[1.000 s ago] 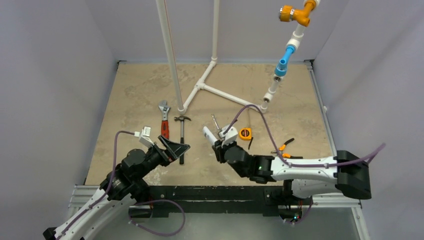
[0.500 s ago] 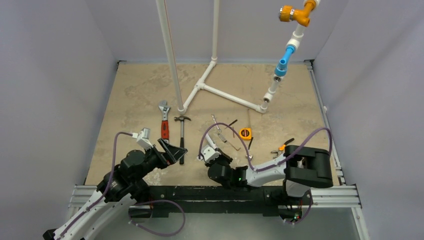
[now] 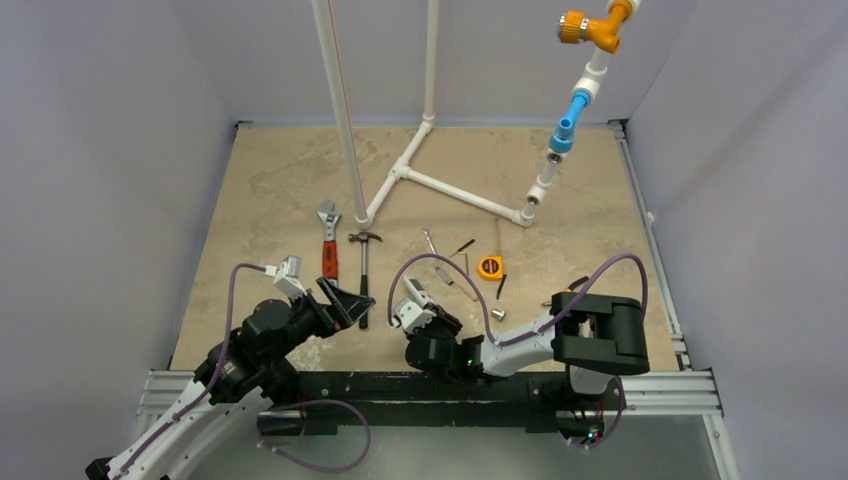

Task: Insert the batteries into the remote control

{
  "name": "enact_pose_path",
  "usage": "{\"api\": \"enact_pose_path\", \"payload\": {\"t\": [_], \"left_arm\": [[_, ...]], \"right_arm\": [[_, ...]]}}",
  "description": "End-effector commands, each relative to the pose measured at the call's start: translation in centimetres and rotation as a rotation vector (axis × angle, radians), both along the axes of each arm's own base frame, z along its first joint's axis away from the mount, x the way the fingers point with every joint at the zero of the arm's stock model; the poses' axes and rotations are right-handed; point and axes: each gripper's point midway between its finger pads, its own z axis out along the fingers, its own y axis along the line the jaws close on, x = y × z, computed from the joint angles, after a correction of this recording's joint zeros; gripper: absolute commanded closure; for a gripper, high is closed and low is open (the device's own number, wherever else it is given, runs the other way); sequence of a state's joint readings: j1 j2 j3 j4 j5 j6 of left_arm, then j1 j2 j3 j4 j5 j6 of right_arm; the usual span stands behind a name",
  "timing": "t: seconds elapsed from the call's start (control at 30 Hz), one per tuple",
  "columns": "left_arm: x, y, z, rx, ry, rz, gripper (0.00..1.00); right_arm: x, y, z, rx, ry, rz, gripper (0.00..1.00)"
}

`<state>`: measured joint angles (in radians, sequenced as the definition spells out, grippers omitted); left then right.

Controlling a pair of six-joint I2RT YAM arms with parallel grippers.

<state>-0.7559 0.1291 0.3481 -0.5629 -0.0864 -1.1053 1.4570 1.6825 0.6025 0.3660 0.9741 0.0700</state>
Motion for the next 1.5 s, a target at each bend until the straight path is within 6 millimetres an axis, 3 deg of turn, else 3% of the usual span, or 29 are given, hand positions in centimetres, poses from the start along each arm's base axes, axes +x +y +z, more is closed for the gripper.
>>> {"api": "enact_pose_path", "payload": {"t": [0.0,0.2,0.3,0.5,0.63,0.87,0.97,1.07,1.33,1.47], "left_arm": [[0.3,-0.2,1.8,-0.021,-0.058,-0.006,0.01],[0.3,-0.2,2.2,-0.023,-0.067,-0.012,0.01],[0.2,-0.2,2.3,-0.019,-0.068,-0.011,0.01],[0.1,0.3,2.0,-0.004,-0.063,-0.001,0.01],[0.0,1.0,1.4,0.067,-0.066,0.0,0.01],[0.0,2.0,-0.1,0.263,-0.032,-0.034,0.0],[0.0,2.1,-0.2,0.281,-0.038,-0.037,0.0],[0.1,2.5,0.2,0.282,-0.058,-0.023,0.0],[-0.2,5.2,0.5,0.303,-0.105,0.064,0.0],[-0.4,5.6,0.7,0.285,-0.113,0.082,0.0]], "right_arm": [[-1.0,0.7,-0.8,0.009,0.069,0.018,0.63],[-1.6,1.2,-1.0,0.036,0.11,0.041,0.37],[-2.1,2.3,-0.1,0.075,0.141,0.076,0.32],[-3.8,5.3,4.4,0.266,0.225,0.201,0.21],[-3.3,5.3,6.3,0.488,0.414,0.251,0.11],[2.2,-0.2,8.4,0.814,0.598,0.096,0.04],[4.2,-3.9,9.0,0.954,0.596,0.017,0.03],[5.9,-8.4,8.3,1.031,0.568,-0.129,0.01],[6.1,-18.0,6.8,0.999,0.332,-0.501,0.01],[5.5,-21.0,7.7,0.997,0.233,-0.594,0.01]]}}
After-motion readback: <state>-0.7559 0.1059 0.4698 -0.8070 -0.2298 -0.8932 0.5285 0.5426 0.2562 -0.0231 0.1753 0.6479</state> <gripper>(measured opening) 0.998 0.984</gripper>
